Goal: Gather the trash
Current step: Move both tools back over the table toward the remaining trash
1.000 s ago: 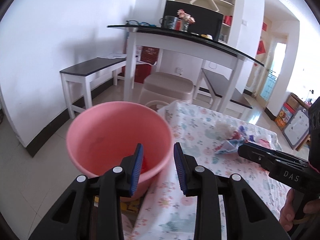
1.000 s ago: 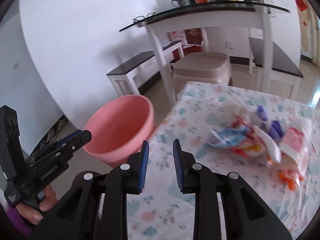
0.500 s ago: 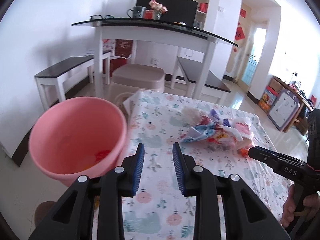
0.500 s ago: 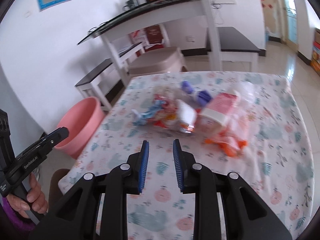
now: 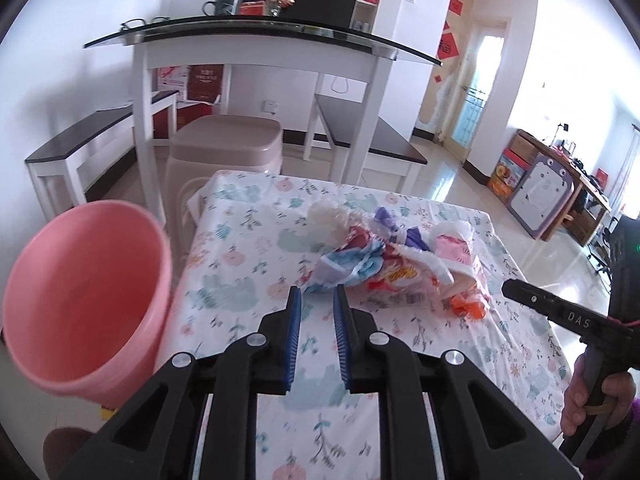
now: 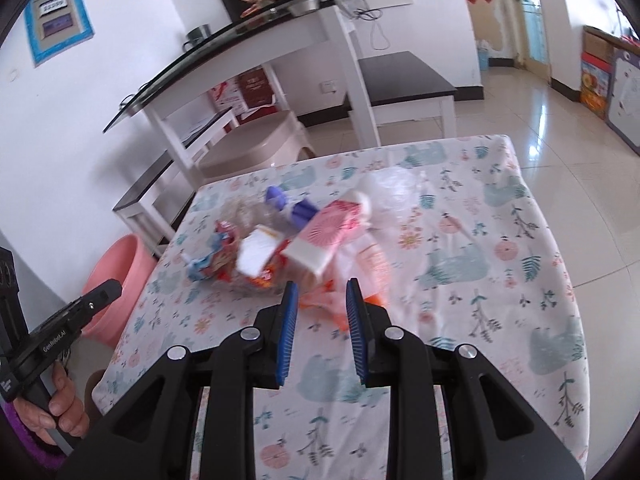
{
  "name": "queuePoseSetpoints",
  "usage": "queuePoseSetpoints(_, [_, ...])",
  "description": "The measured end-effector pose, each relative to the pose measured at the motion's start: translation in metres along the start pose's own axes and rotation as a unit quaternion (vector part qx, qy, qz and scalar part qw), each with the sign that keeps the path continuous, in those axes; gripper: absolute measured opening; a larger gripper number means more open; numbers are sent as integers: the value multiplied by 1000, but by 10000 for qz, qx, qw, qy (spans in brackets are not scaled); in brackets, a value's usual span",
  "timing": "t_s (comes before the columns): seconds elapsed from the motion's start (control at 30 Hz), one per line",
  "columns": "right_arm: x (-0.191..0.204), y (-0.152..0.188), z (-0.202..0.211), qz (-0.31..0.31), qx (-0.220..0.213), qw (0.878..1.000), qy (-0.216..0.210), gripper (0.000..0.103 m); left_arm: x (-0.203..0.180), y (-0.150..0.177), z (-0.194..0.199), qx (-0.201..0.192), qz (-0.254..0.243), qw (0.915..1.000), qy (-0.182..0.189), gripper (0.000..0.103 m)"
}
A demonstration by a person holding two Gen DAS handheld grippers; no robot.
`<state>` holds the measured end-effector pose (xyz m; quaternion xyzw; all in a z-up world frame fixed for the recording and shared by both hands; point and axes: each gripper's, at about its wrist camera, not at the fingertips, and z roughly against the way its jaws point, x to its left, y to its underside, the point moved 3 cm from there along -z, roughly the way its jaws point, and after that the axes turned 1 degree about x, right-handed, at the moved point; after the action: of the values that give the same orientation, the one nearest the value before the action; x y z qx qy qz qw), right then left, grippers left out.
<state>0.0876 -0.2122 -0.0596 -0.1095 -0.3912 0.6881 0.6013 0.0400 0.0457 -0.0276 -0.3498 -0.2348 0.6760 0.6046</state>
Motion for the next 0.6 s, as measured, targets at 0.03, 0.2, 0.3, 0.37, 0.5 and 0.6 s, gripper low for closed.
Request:
queuePoseSetpoints(0.03, [-5,-2,-1,-50,-2,10000,21,25,-1,-4,-4,27,-4,10000,22,16])
queuePoseSetpoints(0.2, [-22,-8,-6,-221,-10,9997,88,25,-4,-31,-41,312,96,9991,254,26])
queuePoseSetpoints(0.3, [-32,-13,-9,-339,-29,9993,139,25,-2,-46,-67,534,201,9973,468,36])
queuePoseSetpoints(0.37, [-39,-16,-12,-433,-33,9989,180,25,-1,-53,-85,674,264,9959,539,38])
queuePoseSetpoints(0.5, [-50,-21,-18,-552,-24,9981,260,25,2,-63,-120,864,323,9944,518,40])
queuePoseSetpoints(0.6, [-57,-24,-24,-650,4,9975,263,25,8,-69,-148,1101,476,9913,533,42])
